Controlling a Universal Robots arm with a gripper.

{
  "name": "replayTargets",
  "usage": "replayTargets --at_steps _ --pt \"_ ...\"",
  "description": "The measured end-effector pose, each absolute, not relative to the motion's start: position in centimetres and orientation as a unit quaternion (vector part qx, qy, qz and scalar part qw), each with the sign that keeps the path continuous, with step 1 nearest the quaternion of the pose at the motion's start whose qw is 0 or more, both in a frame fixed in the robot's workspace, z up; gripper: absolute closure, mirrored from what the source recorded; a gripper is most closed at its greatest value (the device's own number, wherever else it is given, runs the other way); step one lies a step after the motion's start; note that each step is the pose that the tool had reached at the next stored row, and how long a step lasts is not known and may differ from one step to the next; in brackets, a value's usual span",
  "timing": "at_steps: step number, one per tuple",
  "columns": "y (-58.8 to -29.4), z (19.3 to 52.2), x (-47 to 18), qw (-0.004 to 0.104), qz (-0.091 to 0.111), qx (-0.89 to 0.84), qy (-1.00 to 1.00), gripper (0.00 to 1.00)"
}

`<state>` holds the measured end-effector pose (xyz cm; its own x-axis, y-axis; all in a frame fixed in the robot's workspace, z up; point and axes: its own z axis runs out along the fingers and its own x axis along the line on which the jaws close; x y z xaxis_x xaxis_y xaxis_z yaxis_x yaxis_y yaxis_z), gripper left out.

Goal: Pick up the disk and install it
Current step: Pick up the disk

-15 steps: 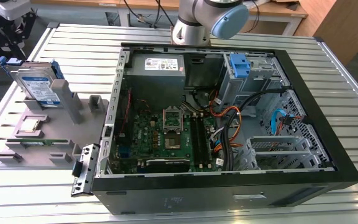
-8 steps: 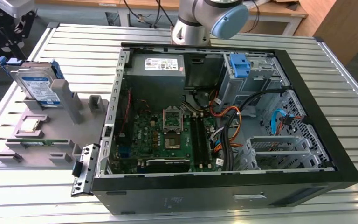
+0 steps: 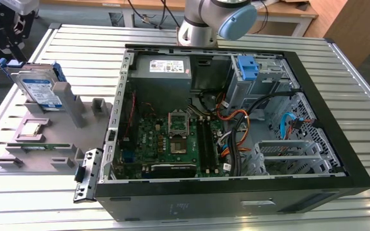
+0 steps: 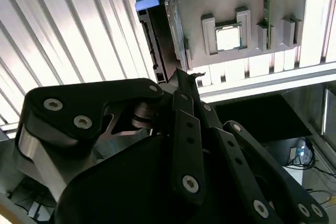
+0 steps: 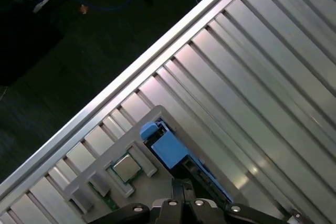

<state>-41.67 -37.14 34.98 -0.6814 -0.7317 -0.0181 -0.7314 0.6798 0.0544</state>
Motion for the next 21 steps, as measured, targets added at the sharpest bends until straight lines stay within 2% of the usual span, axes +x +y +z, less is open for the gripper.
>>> replayTargets --at_steps 21 --pt "-37.15 34.96 -41.67 0.007 -0.028 0.553 -0.832 0.89"
